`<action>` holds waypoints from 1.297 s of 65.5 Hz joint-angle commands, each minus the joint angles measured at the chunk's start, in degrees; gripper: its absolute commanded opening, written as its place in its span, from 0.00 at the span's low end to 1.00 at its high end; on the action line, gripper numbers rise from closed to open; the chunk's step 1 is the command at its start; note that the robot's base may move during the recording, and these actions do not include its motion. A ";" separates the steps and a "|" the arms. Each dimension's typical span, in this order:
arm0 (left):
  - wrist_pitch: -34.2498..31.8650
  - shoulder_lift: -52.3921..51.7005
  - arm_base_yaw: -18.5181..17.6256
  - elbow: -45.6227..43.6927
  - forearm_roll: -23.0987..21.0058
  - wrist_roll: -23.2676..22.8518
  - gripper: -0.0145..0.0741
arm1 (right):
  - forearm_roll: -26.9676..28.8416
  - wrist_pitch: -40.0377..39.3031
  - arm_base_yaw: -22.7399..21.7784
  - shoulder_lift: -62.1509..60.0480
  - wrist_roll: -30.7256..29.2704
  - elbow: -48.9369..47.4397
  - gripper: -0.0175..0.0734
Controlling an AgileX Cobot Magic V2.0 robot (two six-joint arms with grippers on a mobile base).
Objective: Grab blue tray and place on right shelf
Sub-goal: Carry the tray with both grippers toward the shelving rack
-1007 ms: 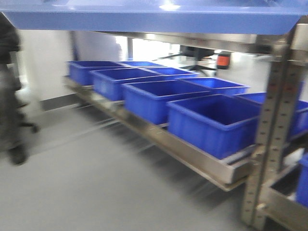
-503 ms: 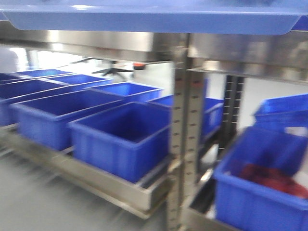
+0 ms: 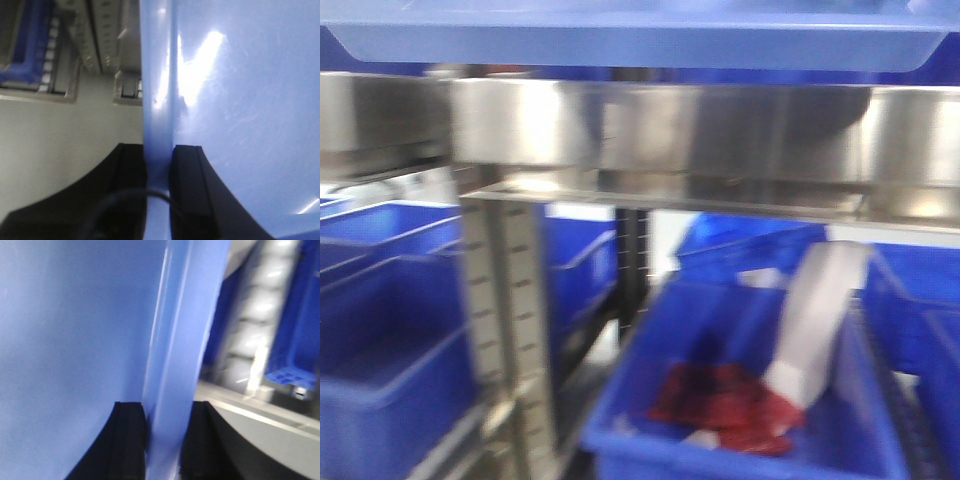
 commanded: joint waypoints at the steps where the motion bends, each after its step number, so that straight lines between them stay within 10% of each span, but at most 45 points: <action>1: 4.60 -2.61 -0.45 -1.53 -0.87 0.63 0.11 | -1.79 -2.52 -0.02 -2.17 -1.42 -1.54 0.26; 85: 4.60 -2.61 -0.45 -1.53 -0.87 0.63 0.11 | -1.79 -2.52 -0.02 -2.17 -1.42 -1.54 0.26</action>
